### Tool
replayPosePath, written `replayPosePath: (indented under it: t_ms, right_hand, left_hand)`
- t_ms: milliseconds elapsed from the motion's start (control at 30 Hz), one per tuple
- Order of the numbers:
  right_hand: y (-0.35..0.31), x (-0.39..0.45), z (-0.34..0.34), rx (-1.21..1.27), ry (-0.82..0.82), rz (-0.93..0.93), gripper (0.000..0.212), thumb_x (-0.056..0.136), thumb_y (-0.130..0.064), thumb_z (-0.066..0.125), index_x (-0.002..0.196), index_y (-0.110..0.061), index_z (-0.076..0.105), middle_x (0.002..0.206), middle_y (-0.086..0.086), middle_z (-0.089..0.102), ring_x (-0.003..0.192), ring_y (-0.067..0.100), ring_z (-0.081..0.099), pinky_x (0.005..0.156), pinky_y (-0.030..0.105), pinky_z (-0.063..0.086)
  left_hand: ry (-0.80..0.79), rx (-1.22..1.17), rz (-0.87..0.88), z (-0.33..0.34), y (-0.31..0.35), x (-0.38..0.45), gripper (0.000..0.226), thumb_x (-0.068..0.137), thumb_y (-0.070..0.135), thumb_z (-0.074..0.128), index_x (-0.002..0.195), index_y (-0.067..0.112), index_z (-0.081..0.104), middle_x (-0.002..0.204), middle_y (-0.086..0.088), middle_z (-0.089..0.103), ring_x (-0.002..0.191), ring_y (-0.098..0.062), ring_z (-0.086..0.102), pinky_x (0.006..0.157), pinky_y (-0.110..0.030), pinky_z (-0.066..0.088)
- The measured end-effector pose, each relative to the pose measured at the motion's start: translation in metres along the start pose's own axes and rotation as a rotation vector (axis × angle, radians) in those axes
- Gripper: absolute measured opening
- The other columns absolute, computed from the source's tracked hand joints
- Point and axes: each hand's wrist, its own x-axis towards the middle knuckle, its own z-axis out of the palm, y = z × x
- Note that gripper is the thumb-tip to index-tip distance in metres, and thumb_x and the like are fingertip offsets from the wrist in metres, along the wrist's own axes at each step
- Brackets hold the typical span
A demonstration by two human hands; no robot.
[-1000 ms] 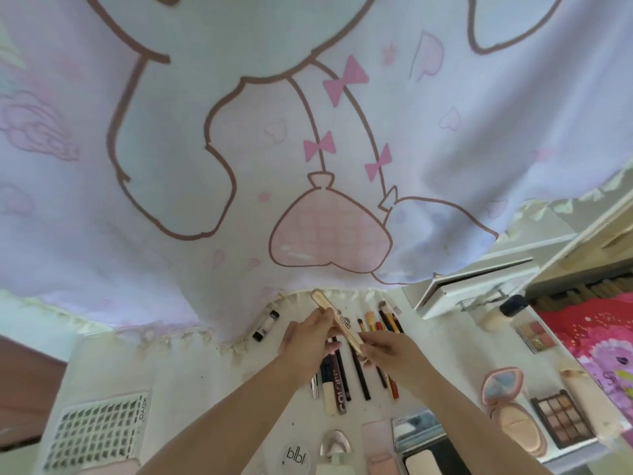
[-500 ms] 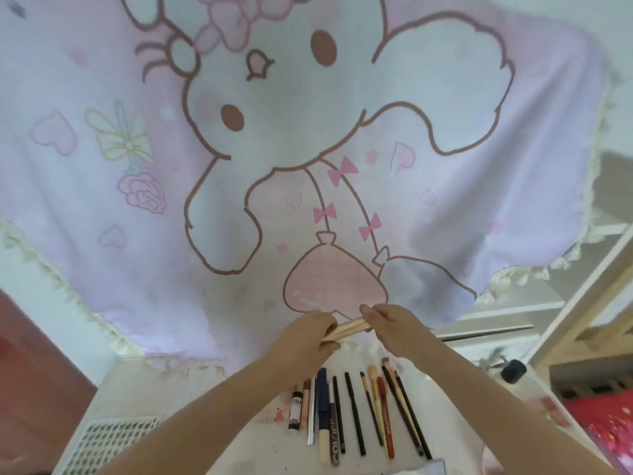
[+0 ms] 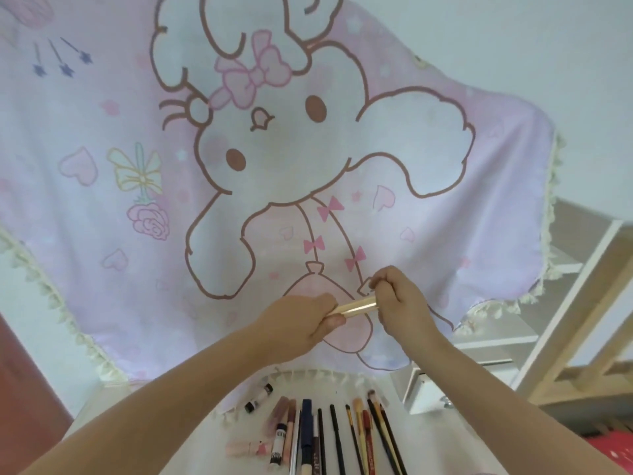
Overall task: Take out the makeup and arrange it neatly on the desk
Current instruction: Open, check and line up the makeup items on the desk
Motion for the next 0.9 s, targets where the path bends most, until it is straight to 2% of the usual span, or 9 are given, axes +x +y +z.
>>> replayPosePath:
  t_ms: [67, 133, 267, 367, 567, 633, 733, 800, 900]
  right_hand:
    - [-0.002, -0.008, -0.003, -0.079, 0.023, -0.201, 0.032, 0.092, -0.007, 0.034, 0.073, -0.031, 0.042, 0.052, -0.004, 0.039, 0.040, 0.005, 0.039, 0.039, 0.013, 0.027]
    - [-0.004, -0.007, -0.010, -0.136, -0.077, -0.268, 0.029, 0.094, -0.010, 0.036, 0.077, -0.033, 0.041, 0.051, -0.006, 0.041, 0.044, 0.007, 0.041, 0.043, 0.013, 0.030]
    - [-0.010, 0.001, -0.023, -0.124, -0.405, -0.049, 0.021, 0.096, -0.020, 0.037, 0.081, -0.021, 0.051, 0.056, -0.007, 0.057, 0.047, 0.001, 0.054, 0.046, 0.015, 0.043]
    - [-0.008, 0.002, -0.023, -0.131, -0.482, 0.034, 0.034, 0.096, -0.030, 0.033, 0.073, -0.013, 0.051, 0.038, -0.006, 0.052, 0.035, 0.006, 0.045, 0.040, 0.017, 0.037]
    - [0.006, -0.004, -0.012, -0.175, -0.423, -0.179, 0.034, 0.091, -0.002, 0.046, 0.091, -0.036, 0.049, 0.075, -0.009, 0.055, 0.063, -0.006, 0.056, 0.061, 0.011, 0.047]
    - [0.005, -0.004, -0.010, -0.094, -0.445, -0.120, 0.036, 0.089, -0.003, 0.051, 0.096, -0.039, 0.049, 0.084, -0.007, 0.057, 0.076, 0.003, 0.061, 0.061, 0.013, 0.050]
    - [-0.002, 0.004, -0.008, -0.069, -0.473, 0.021, 0.015, 0.094, -0.025, 0.044, 0.083, -0.029, 0.054, 0.058, -0.008, 0.062, 0.047, 0.006, 0.056, 0.045, 0.021, 0.042]
    - [-0.002, 0.010, -0.006, -0.115, -0.401, -0.008, 0.030, 0.096, -0.024, 0.040, 0.068, -0.019, 0.050, 0.038, -0.008, 0.053, 0.032, 0.003, 0.043, 0.043, 0.023, 0.035]
    - [-0.003, 0.014, -0.005, -0.072, -0.283, -0.170, 0.025, 0.091, -0.003, 0.047, 0.079, -0.023, 0.053, 0.055, -0.012, 0.056, 0.044, -0.001, 0.051, 0.051, 0.014, 0.044]
  left_hand:
    - [-0.008, -0.284, 0.021, -0.006, 0.004, -0.003, 0.021, 0.097, 0.032, 0.031, 0.086, 0.019, 0.041, 0.063, 0.014, 0.038, 0.052, -0.001, 0.034, 0.054, -0.011, 0.036]
    - [0.006, -0.313, 0.019, -0.009, 0.003, -0.004, 0.018, 0.097, 0.030, 0.034, 0.084, 0.019, 0.040, 0.064, 0.014, 0.037, 0.053, 0.001, 0.034, 0.056, -0.011, 0.036]
    - [0.164, 0.004, 0.020, -0.014, -0.002, -0.008, 0.023, 0.096, 0.030, 0.037, 0.088, 0.014, 0.050, 0.077, 0.009, 0.039, 0.069, -0.007, 0.035, 0.063, -0.017, 0.024]
    - [0.377, 0.331, 0.109, -0.012, -0.003, -0.014, 0.035, 0.086, 0.029, 0.036, 0.072, 0.009, 0.061, 0.068, -0.002, 0.055, 0.059, -0.017, 0.050, 0.054, -0.025, 0.042]
    - [0.391, 0.307, 0.122, -0.006, -0.011, -0.018, 0.033, 0.080, 0.028, 0.036, 0.063, 0.015, 0.061, 0.060, 0.003, 0.056, 0.050, -0.014, 0.052, 0.048, -0.017, 0.040]
    - [0.386, 0.342, 0.084, -0.006, -0.014, -0.017, 0.035, 0.080, 0.031, 0.035, 0.064, 0.019, 0.063, 0.061, 0.006, 0.057, 0.052, -0.013, 0.053, 0.050, -0.016, 0.040]
    - [0.381, 0.320, 0.083, -0.012, -0.014, -0.012, 0.036, 0.080, 0.031, 0.035, 0.065, 0.019, 0.065, 0.062, 0.006, 0.058, 0.053, -0.013, 0.054, 0.051, -0.014, 0.041]
    - [0.373, 0.319, 0.086, -0.016, -0.011, -0.008, 0.033, 0.080, 0.030, 0.039, 0.065, 0.016, 0.065, 0.062, 0.004, 0.059, 0.053, -0.015, 0.055, 0.049, -0.015, 0.041]
    - [0.404, 0.298, 0.115, -0.022, -0.011, -0.001, 0.014, 0.070, 0.022, 0.073, 0.067, 0.010, 0.067, 0.061, -0.001, 0.061, 0.053, -0.018, 0.057, 0.049, -0.018, 0.042]
